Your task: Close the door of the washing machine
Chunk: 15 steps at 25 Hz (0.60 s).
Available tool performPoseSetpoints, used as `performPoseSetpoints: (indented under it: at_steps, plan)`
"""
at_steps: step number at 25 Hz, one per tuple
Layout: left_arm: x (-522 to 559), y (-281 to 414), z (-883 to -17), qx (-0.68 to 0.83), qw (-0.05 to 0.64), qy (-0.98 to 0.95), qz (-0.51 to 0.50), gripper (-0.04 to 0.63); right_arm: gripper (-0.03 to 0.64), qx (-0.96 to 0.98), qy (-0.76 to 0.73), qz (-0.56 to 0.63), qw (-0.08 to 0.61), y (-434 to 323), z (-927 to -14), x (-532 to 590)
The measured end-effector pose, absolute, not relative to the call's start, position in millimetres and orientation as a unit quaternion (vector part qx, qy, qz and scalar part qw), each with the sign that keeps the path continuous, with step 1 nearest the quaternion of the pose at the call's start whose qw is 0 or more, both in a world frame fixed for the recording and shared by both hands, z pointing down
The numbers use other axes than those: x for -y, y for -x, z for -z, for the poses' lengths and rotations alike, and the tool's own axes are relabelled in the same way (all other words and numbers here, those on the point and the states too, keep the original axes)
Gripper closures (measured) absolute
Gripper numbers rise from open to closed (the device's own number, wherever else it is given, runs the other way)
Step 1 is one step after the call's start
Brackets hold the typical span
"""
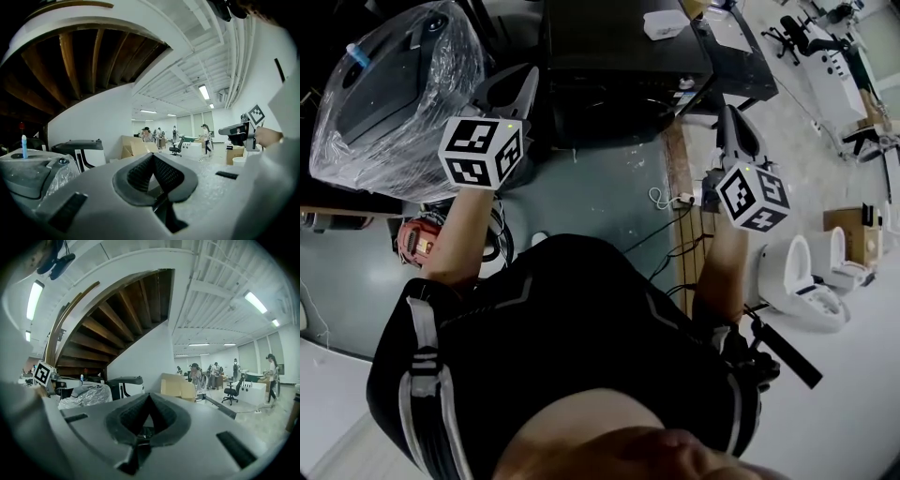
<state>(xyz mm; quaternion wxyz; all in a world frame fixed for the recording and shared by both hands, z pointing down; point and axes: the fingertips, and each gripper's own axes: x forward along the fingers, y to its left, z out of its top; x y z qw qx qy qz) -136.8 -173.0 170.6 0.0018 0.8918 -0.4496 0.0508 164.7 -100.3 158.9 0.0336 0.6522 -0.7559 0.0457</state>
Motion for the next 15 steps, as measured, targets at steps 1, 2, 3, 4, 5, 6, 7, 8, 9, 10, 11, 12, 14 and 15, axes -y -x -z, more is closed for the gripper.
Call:
performPoseSetpoints:
  at_steps: [1, 2, 3, 4, 5, 6, 7, 8, 9, 10, 11, 12, 14, 15]
  plan:
    - [174.8, 140.0, -167.5, 0.45, -0.006, -0.891, -0.051, 0.592, 0.614, 0.757, -0.651, -0.044, 0.033, -161.3, -157.6, 103.3]
    - [176.8, 144.1, -165.3, 0.452, -0.013, -0.89, -0.053, 0.592, 0.614, 0.758, -0.65, -0.043, 0.033, -157.2, -157.9, 105.8]
    - [178.3, 148.7, -164.4, 0.454, -0.019, -0.889, -0.056, 0.592, 0.613, 0.757, -0.651, -0.042, 0.036, -153.5, -159.0, 107.1]
    - [179.6, 153.0, -164.3, 0.456, -0.022, -0.888, -0.058, 0.592, 0.612, 0.755, -0.653, -0.038, 0.041, -151.2, -159.8, 107.8]
    - [181.2, 156.6, -164.3, 0.458, -0.023, -0.887, -0.058, 0.592, 0.612, 0.752, -0.657, -0.033, 0.048, -150.5, -159.8, 108.9]
    - [183.1, 159.5, -164.3, 0.459, -0.022, -0.886, -0.057, 0.592, 0.612, 0.748, -0.661, -0.027, 0.053, -150.5, -159.3, 110.7]
    - [184.9, 161.6, -164.7, 0.46, -0.021, -0.886, -0.056, 0.592, 0.612, 0.745, -0.664, -0.024, 0.057, -150.2, -158.8, 112.8]
    - [186.1, 163.1, -166.0, 0.46, -0.019, -0.886, -0.057, 0.592, 0.612, 0.745, -0.665, -0.025, 0.056, -148.8, -158.2, 114.7]
    - [186.4, 164.0, -168.2, 0.459, -0.017, -0.887, -0.058, 0.592, 0.612, 0.746, -0.663, -0.028, 0.052, -146.2, -157.5, 116.1]
    - [186.4, 164.4, -170.5, 0.457, -0.015, -0.887, -0.06, 0.592, 0.613, 0.749, -0.661, -0.031, 0.047, -143.3, -156.6, 117.2]
    - [186.5, 164.2, -172.3, 0.455, -0.015, -0.888, -0.061, 0.592, 0.612, 0.749, -0.66, -0.032, 0.045, -141.0, -155.5, 118.3]
    - [187.3, 163.6, -173.4, 0.453, -0.015, -0.889, -0.062, 0.592, 0.612, 0.749, -0.661, -0.031, 0.045, -139.7, -154.2, 119.7]
    - [189.5, 163.2, -173.8, 0.451, -0.016, -0.89, -0.06, 0.592, 0.612, 0.746, -0.664, -0.03, 0.044, -138.1, -151.7, 123.4]
    - [189.9, 164.2, -173.6, 0.452, -0.015, -0.89, -0.058, 0.592, 0.612, 0.745, -0.665, -0.031, 0.044, -137.0, -151.1, 124.9]
